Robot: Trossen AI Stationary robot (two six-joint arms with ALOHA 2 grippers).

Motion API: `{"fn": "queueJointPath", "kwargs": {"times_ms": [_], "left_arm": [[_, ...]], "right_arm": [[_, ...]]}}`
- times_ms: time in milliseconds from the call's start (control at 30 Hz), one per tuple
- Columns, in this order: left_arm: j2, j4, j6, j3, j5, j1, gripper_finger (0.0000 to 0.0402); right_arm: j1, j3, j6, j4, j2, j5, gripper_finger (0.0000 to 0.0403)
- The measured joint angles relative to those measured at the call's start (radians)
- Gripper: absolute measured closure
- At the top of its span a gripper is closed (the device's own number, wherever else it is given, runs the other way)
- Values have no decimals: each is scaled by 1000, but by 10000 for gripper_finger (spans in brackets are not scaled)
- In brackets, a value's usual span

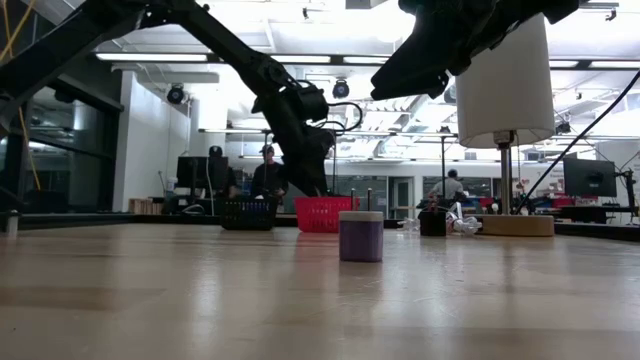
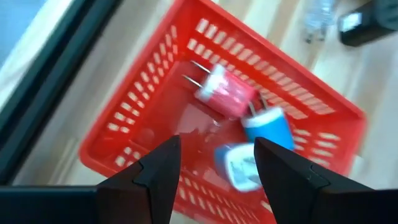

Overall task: Pick & Place Office items
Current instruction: Put the purple charger adapter into the red basket

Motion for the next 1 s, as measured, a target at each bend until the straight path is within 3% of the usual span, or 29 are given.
{"fn": "queueJointPath", "kwargs": {"times_ms": [267,667,1000], "left_arm": [[-80,-92,84,0,26,4,203],[-169,-298,73,-7,-2,-34,203],[-277,-241,-4,-181,-15,-76,203]], "right_arm": [[0,0,0,0,0,0,243],[0,0,0,0,0,0,243],[0,0,0,0,0,0,243]]}}
